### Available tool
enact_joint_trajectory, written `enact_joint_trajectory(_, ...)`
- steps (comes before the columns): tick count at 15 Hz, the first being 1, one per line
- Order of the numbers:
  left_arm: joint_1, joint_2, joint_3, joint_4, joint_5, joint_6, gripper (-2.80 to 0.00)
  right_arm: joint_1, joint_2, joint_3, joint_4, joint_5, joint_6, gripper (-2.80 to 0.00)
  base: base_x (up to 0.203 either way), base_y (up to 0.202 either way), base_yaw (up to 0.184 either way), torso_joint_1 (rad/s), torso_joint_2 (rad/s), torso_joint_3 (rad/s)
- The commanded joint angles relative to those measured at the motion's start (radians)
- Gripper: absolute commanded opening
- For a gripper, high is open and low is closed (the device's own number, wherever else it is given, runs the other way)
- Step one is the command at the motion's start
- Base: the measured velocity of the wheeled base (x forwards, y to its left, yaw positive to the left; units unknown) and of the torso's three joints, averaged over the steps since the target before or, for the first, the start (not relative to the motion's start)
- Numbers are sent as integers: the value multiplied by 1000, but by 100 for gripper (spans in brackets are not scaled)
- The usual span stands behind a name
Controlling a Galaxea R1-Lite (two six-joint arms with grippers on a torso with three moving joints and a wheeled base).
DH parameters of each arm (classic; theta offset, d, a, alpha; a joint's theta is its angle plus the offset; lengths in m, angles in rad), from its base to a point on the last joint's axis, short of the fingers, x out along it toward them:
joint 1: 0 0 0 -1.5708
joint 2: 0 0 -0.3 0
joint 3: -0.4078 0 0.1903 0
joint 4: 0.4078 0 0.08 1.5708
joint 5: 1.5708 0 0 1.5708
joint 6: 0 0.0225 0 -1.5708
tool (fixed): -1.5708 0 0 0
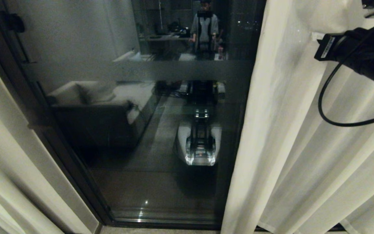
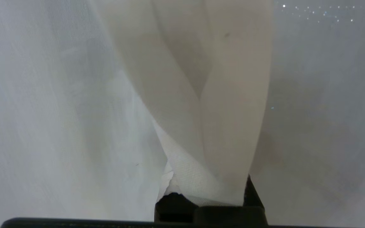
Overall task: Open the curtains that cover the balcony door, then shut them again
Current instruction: Pull the inner curtains open on both sides
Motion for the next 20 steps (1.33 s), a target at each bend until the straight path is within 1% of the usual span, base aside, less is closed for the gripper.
enact_joint_trajectory(1,0,-1,0,0,0,0,-280,0,-10,-3,-6,3,0,-280,0,0,0,0,0,0)
enact_joint_trajectory(7,0,-1,0,0,0,0,-280,-16,-19,8,-5,4,1,-280,0,0,0,0,0,0)
enact_joint_trajectory(16,0,-1,0,2,0,-2,-280,-16,-57,87,-12,2,-2,-280,0,0,0,0,0,0)
enact_joint_trajectory(18,0,-1,-1,2,0,-2,-280,-16,-57,91,-13,2,-2,-280,4,-94,2,-1,4,3)
enact_joint_trajectory(20,0,-1,-1,2,0,-2,-280,-17,-57,92,-13,2,-2,-280,1,-178,4,11,2,2)
